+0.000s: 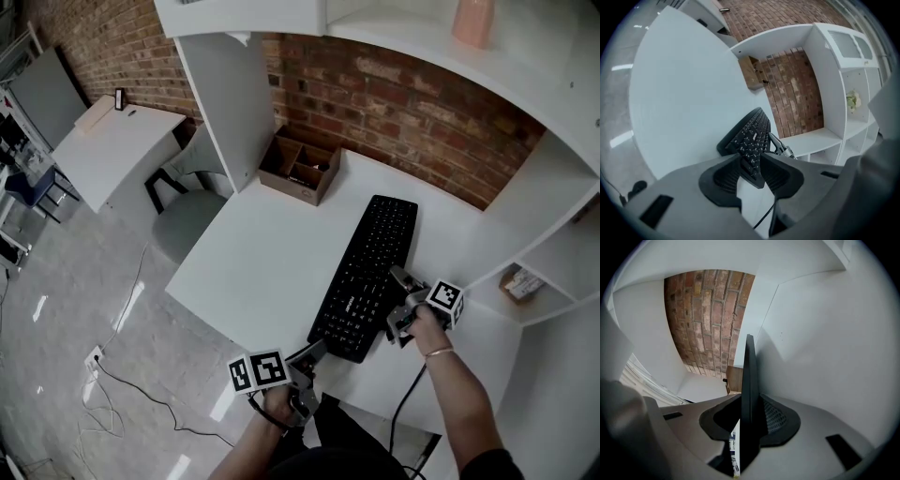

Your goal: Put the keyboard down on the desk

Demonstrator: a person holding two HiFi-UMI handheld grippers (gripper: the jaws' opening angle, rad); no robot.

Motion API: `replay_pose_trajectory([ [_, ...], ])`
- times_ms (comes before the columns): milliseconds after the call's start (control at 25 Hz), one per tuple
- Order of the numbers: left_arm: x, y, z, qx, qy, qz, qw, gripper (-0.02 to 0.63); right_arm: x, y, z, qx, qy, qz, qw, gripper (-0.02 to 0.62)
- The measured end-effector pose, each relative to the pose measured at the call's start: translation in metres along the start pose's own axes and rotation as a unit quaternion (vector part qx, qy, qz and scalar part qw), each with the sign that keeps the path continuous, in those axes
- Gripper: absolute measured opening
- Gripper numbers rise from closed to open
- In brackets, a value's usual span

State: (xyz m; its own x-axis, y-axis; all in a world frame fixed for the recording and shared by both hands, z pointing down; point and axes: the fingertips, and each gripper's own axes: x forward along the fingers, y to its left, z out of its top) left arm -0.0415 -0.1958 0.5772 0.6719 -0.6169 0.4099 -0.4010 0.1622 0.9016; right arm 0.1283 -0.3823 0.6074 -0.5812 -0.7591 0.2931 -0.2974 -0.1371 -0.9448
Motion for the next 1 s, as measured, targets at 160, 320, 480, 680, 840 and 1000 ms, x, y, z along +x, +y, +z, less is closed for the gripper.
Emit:
replay_pose_trajectory([
  [160, 0.009, -0.017, 0.008, 0.046, 0.003, 0.002, 0.999, 0.114, 0.0, 0.0, 0.0, -0.002, -0.002, 0.001, 1.0, 0.11],
  [320, 0.026, -0.027, 0.015, 0.1, 0.011, 0.017, 0.9948, 0.114, 0.0, -0.001, 0.0, 0.001, 0.002, 0.004, 1.0, 0.11],
  [480, 0.047, -0.034, 0.023, 0.174, 0.02, 0.045, 0.9836, 0.114, 0.0, 0.0, 0.0, 0.001, 0.005, 0.003, 1.0, 0.11],
  [680, 0.075, -0.037, 0.028, 0.238, 0.035, 0.07, 0.9682, 0.114, 0.001, 0.002, 0.001, -0.025, 0.015, -0.002, 1.0, 0.112],
  [840, 0.087, -0.04, 0.028, 0.243, 0.039, 0.071, 0.9668, 0.114, 0.003, 0.004, 0.003, -0.058, 0.028, -0.014, 0.998, 0.121],
  [1000, 0.092, -0.041, 0.027, 0.243, 0.042, 0.069, 0.9667, 0.114, 0.004, 0.007, 0.004, -0.096, 0.036, -0.031, 0.994, 0.121],
])
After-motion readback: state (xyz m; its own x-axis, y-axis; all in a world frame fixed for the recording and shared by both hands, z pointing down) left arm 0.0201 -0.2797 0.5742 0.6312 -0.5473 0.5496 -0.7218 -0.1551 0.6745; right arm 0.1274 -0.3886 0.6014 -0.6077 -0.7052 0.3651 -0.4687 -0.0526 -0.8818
